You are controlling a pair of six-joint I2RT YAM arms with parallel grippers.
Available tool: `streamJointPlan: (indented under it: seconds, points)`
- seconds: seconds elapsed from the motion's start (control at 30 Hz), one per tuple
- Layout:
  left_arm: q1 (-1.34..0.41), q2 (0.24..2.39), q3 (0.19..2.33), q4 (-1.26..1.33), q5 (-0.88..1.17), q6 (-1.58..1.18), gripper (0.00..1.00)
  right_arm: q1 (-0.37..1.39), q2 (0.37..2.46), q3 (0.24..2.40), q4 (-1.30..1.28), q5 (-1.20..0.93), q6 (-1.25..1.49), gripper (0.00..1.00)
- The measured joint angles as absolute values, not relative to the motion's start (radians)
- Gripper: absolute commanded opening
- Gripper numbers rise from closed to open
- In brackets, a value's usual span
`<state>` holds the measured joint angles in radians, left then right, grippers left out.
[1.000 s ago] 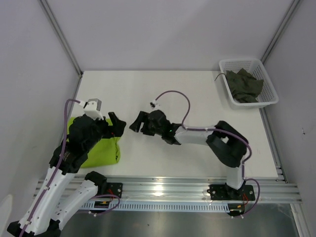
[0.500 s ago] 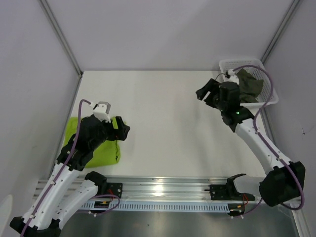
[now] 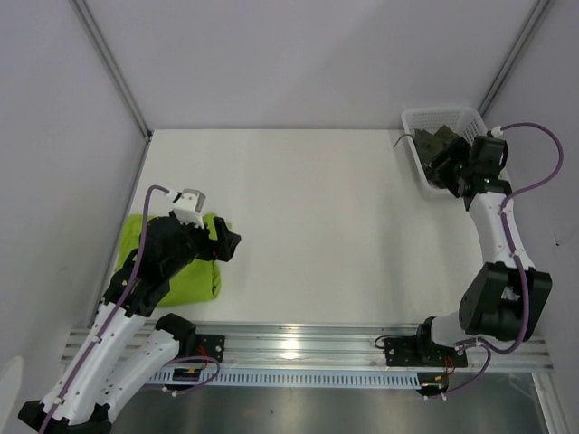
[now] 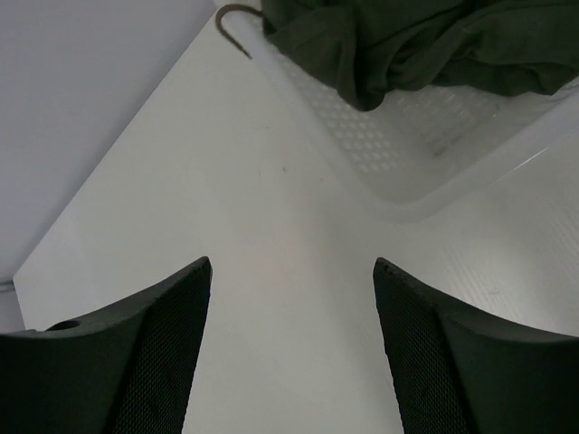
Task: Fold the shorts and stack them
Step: Grab the shorts from the pile
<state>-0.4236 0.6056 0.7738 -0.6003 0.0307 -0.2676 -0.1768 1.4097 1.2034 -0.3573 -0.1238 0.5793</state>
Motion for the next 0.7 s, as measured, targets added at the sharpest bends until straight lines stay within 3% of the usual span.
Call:
streamJointPlan:
  seconds: [0.3,0.7]
  points:
    - [-0.424,0.609,0.742,-0.571,0.085,-0.268,0.92,-0.212,1.61,1.353,-0.371,-0.073,0.666,0.79]
    - [-0.424,0.608,0.731,-0.554,0.101,-0.268,0.93,-0.21,2.036,1.686,-0.321,0.016,0.706,0.81]
